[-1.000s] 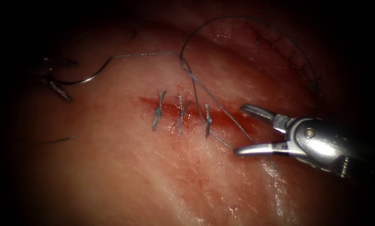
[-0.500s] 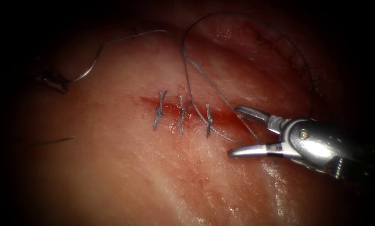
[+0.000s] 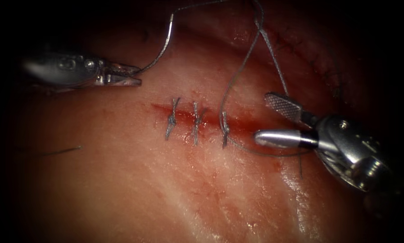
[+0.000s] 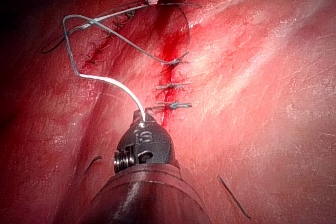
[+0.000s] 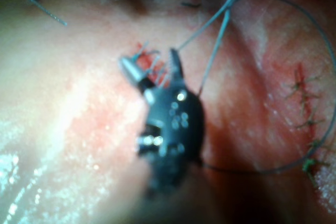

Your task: Wound Closure

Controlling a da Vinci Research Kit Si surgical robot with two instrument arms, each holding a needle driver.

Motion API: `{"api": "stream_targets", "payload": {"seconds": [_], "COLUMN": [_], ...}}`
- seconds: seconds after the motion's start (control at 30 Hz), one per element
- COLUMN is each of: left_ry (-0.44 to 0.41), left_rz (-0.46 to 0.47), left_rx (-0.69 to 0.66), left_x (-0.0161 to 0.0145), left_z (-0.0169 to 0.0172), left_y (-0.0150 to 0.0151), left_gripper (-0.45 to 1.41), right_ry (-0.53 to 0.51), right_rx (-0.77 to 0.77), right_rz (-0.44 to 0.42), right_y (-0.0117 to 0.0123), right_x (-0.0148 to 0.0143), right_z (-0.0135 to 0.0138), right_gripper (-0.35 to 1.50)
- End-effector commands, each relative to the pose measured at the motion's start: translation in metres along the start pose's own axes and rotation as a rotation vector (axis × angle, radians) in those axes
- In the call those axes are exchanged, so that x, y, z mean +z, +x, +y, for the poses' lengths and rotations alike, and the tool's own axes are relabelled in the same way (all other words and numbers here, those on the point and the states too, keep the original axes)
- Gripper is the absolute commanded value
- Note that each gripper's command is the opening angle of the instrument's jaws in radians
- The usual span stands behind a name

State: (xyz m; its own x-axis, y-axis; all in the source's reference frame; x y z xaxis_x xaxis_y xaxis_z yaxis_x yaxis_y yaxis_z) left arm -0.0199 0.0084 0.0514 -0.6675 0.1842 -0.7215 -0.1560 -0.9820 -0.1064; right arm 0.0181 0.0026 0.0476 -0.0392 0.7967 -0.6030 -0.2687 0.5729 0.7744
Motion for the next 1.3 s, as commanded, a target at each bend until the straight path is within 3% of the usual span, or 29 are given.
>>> {"api": "stream_targets", "payload": {"seconds": [0.03, 0.23, 0.47, 0.87, 1.3], "left_ry": [0.008, 0.06, 0.089, 0.1, 0.105], "left_rz": [0.006, 0.039, 0.035, 0.024, 0.016], "left_rx": [0.003, 0.03, 0.041, 0.064, 0.088], "left_x": [0.0015, 0.0051, 0.0074, 0.008, 0.0076], "left_z": [0.001, 0.0055, 0.0077, 0.0084, 0.0093], "left_y": [0.0, 0.0003, 0.0003, 0.0012, 0.0021], "left_gripper": [-0.45, -0.45, -0.45, -0.45, -0.45], "right_ry": [-0.009, -0.068, -0.085, -0.134, -0.15], "right_rx": [0.019, 0.06, 0.078, 0.092, 0.089], "right_rz": [0.002, 0.021, 0.019, -0.029, -0.026], "right_y": [-0.0003, 0.0004, 0.0004, -0.001, -0.0014], "right_x": [0.0003, -0.0008, 0.0004, 0.0051, 0.0063], "right_z": [0.0003, 0.0009, 0.0011, 0.0005, 0.0013], "right_gripper": [1.23, 1.21, 1.21, 1.15, 1.15]}}
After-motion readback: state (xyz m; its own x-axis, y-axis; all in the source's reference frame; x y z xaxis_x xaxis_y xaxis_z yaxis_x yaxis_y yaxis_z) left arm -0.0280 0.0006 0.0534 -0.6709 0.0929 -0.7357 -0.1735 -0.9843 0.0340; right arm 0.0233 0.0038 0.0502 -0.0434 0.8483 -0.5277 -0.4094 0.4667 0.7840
